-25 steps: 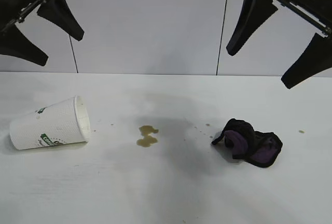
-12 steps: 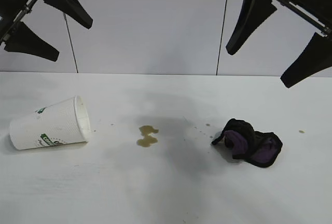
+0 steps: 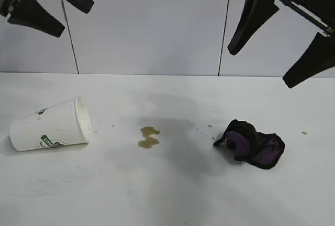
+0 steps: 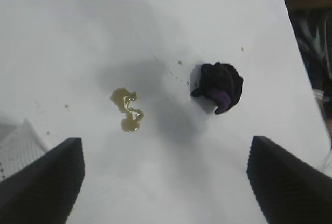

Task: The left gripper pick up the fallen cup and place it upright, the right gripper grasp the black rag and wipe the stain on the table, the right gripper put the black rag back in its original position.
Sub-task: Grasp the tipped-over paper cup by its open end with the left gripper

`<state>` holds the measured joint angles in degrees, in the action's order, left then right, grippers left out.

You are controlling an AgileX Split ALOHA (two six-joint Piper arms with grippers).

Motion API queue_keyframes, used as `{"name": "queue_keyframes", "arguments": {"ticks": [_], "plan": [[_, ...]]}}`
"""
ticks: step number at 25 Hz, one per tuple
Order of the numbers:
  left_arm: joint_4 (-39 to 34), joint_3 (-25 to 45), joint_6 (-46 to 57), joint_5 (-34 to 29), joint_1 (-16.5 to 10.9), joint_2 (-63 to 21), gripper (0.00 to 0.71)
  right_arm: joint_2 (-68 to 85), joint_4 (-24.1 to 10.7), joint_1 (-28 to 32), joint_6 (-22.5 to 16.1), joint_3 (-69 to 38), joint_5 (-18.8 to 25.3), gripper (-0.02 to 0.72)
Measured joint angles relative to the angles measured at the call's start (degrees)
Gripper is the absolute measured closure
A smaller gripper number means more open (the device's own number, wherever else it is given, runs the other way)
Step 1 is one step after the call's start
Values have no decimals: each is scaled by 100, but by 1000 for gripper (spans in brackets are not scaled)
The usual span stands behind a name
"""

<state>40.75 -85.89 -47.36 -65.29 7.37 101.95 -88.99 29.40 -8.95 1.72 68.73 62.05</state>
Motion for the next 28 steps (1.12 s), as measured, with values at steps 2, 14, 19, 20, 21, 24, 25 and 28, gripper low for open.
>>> {"name": "queue_keyframes", "arguments": {"ticks": [2,14,19,20,21,24,25,28], "plan": [[-864,-129,-450,-75,322,0,93,0,0,0,1,0,0,94],[-4320,-148,-631,719,1857,261,93,0,0,0,21,0,-7,94],[-4404,-148,-545,813,1867,569,93,0,0,0,30,0,-7,94],[-4411,-148,-545,813,1867,637,93,0,0,0,37,0,-7,94],[-4416,-148,-540,813,1867,701,93,0,0,0,52,0,-7,94],[-4436,-61,-533,828,1867,834,93,0,0,0,89,0,-7,94],[-4476,-23,-533,828,1867,873,93,0,0,0,94,0,-7,94],[-4671,113,-538,854,1867,978,93,0,0,0,114,0,-7,94]]}}
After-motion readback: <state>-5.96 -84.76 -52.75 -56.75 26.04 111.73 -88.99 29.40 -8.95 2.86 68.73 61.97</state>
